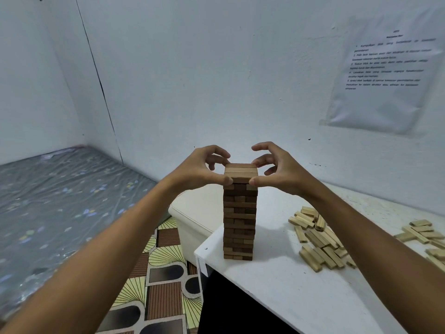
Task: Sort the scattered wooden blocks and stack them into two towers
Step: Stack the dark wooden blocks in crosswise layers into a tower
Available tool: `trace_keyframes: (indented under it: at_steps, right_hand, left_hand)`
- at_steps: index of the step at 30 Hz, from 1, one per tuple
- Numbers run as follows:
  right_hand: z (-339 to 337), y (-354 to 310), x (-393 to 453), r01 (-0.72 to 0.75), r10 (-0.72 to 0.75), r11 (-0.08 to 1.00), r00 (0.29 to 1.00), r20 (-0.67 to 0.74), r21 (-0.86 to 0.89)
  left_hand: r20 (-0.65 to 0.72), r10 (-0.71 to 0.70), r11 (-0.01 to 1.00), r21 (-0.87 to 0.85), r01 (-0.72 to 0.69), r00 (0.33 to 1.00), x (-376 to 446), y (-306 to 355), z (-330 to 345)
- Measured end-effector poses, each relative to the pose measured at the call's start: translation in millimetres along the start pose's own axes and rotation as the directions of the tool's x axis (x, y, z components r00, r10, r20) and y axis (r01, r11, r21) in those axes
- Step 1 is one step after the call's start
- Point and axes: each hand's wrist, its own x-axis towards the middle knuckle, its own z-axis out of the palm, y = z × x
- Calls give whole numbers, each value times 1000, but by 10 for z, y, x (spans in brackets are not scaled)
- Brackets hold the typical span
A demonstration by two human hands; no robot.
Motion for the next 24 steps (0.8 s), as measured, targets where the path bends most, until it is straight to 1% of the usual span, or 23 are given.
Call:
trace_keyframes:
  at_steps: [17, 24]
  right_hand:
    - [-27, 7, 0, -5, 5, 1000, 1000, 28, -3]
    - [-46, -11, -5, -3, 4, 1000, 999, 37, -31]
  left_hand:
    - [13, 7, 1000, -13, -7, 1000, -5, -40, -17]
    - [14, 14, 1000, -6, -14, 1000, -26, -30, -16]
